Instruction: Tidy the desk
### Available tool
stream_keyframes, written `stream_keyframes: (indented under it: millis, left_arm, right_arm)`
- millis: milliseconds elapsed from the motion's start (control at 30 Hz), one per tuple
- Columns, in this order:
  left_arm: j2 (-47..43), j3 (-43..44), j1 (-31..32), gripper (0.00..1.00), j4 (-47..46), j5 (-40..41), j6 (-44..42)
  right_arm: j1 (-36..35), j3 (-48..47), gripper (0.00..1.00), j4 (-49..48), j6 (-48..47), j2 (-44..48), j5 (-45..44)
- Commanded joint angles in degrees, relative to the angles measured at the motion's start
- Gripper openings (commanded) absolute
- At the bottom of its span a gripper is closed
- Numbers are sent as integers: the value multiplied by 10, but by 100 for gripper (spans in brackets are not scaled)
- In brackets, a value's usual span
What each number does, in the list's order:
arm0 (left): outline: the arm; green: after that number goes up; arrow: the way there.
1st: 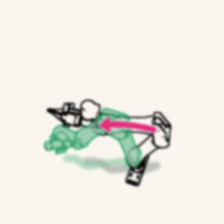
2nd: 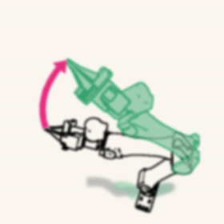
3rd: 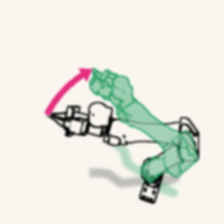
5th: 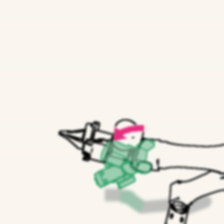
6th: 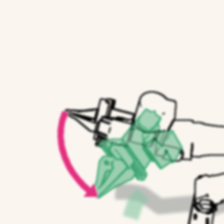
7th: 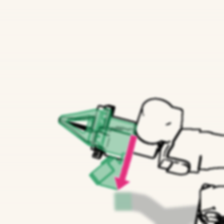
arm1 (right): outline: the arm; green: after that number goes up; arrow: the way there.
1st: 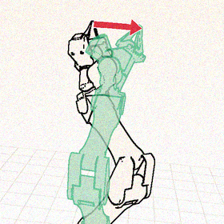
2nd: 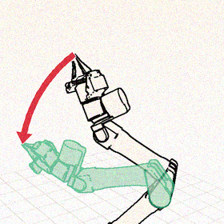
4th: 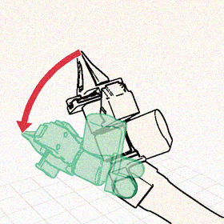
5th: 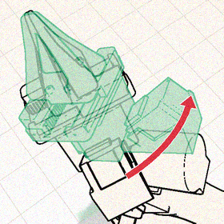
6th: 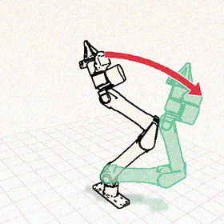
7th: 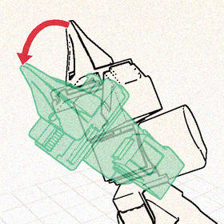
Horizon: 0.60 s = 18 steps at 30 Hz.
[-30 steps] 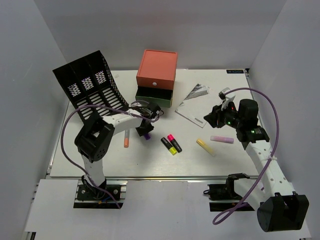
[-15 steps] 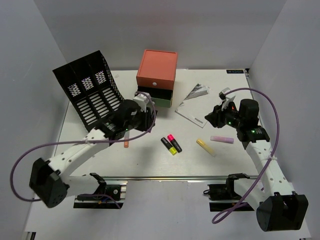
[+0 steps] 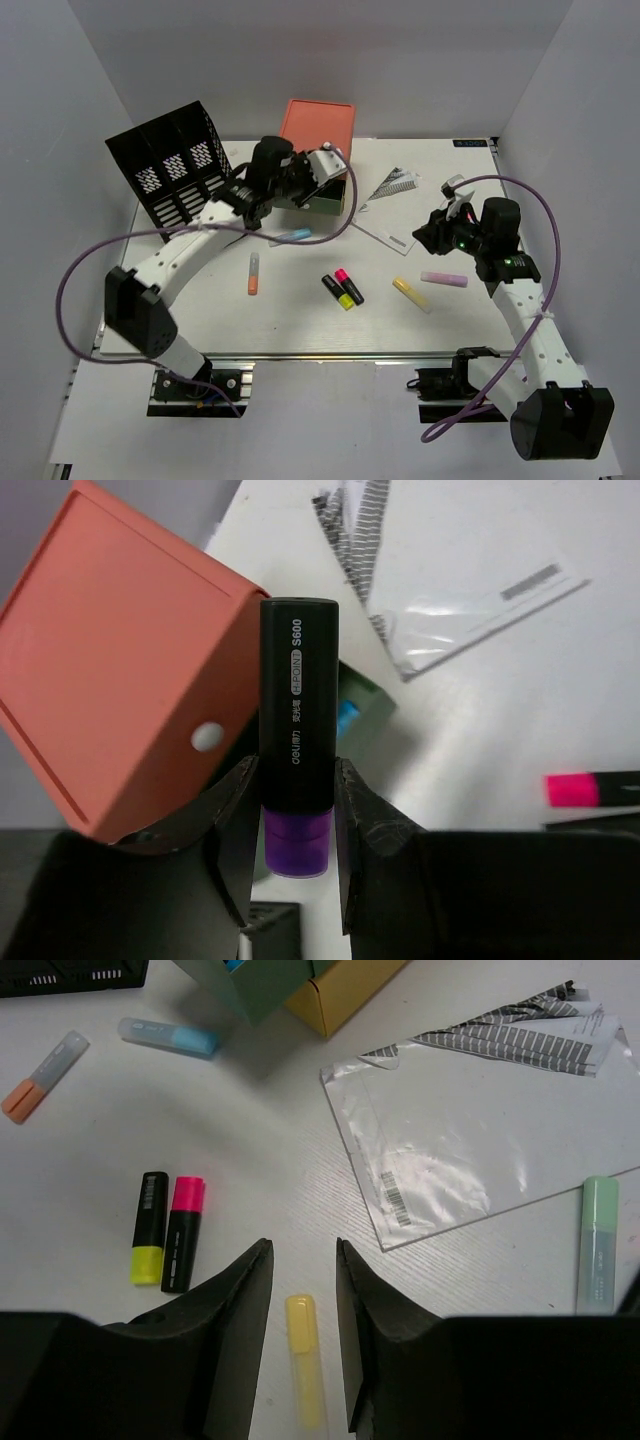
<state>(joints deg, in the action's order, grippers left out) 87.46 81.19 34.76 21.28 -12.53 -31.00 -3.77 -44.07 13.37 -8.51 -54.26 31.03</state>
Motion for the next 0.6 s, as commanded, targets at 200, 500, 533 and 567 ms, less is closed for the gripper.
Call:
stream_keyframes:
  millis: [200, 500, 533, 567]
  left_arm:
    - [116, 132, -38, 2, 59, -14, -132]
    - [118, 54, -57, 4, -23, -11, -160]
    - [121, 49, -57, 4, -26, -7, -158]
    - [124, 49, -62, 5, -28, -7, -158]
  right_arm:
    - [10, 1, 38, -12, -6, 15, 2]
    - [11, 3, 39, -12, -5, 15, 4]
    - [11, 3, 38, -13, -5, 14, 6]
    - [13, 4, 39, -14, -5, 13, 6]
